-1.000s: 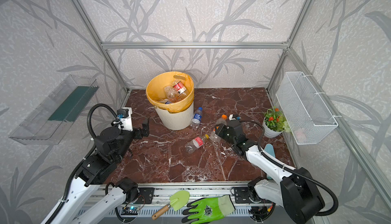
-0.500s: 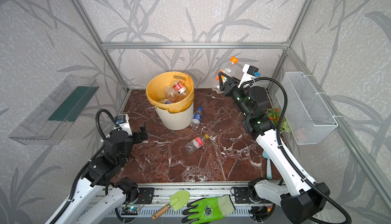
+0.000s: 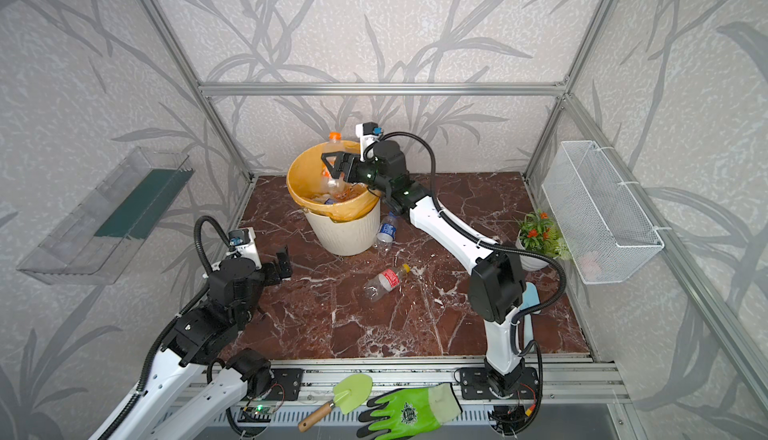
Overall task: Throw the plastic bottles in the bin
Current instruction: 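Lift the orange-capped bottle with the right gripper and drop it into the bin, then withdraw the right gripper while the left lowers onto the yellow-capped red-labelled bottle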
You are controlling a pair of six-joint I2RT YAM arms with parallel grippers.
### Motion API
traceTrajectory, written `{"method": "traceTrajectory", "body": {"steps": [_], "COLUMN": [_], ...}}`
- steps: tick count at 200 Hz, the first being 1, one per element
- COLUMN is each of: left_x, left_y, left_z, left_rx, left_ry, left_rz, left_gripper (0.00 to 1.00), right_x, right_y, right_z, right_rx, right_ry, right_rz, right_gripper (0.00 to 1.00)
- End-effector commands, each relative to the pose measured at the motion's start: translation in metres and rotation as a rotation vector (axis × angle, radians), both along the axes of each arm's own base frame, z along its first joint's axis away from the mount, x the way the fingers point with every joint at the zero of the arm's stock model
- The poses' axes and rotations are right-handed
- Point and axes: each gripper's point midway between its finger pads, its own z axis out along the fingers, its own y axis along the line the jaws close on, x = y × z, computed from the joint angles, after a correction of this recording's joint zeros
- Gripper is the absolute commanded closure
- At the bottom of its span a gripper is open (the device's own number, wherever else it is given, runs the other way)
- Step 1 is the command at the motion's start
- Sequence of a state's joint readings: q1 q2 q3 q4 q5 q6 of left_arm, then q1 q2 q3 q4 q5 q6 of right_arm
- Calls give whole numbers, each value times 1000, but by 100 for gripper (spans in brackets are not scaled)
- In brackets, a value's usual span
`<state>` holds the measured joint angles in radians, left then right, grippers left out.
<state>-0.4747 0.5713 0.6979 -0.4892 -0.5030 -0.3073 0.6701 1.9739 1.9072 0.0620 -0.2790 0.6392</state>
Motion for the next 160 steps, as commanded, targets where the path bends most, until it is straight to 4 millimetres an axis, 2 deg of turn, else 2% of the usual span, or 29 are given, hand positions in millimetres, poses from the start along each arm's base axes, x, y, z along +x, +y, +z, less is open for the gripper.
{"method": "traceTrajectory", "body": {"steps": [1, 20, 31, 34, 35, 38, 51, 73, 92, 115, 138, 160], "left_x": [-5, -8, -9, -9, -9, -9, -8, -6, -3, 0, 2, 3], "left_y": [3, 3, 1, 1, 1, 1, -1, -7, -15, -27, -40, -57], "left_z": [2, 5, 7, 7, 7, 8, 10, 11, 10, 6, 0, -5], "left_rx": [-4, -14, -22, -23, -24, -26, -24, -18, -19, -18, 11, 77], "left_ry": [18, 7, -2, -3, -3, -7, -8, -5, 6, 21, 44, 58], "left_rz": [7, -3, -13, -15, -16, -17, -27, -60, -98, -150, -198, -247], "left_gripper": [1, 1, 1, 1, 1, 1, 1, 1, 1, 1, 1, 1], "right_x": [-19, -23, -26, -24, -28, -32, -38, -39, -37, -39, -43, -53], "right_y": [-43, -83, -103, -106, -110, -116, -136, -165, -188, -217, -242, -260], "right_z": [80, 112, 118, 112, 120, 123, 122, 102, 75, 32, -22, -84], "right_rx": [-77, -55, -53, -63, -54, -51, -38, -19, -10, -4, -1, -23], "right_ry": [-165, -213, -225, -217, -231, -239, -243, -207, -147, -78, 28, 144], "right_rz": [-66, -135, -172, -181, -185, -195, -230, -281, -321, -380, -437, -482], "right_gripper": [0, 1, 1, 1, 1, 1, 1, 1, 1, 1, 1, 1]}}
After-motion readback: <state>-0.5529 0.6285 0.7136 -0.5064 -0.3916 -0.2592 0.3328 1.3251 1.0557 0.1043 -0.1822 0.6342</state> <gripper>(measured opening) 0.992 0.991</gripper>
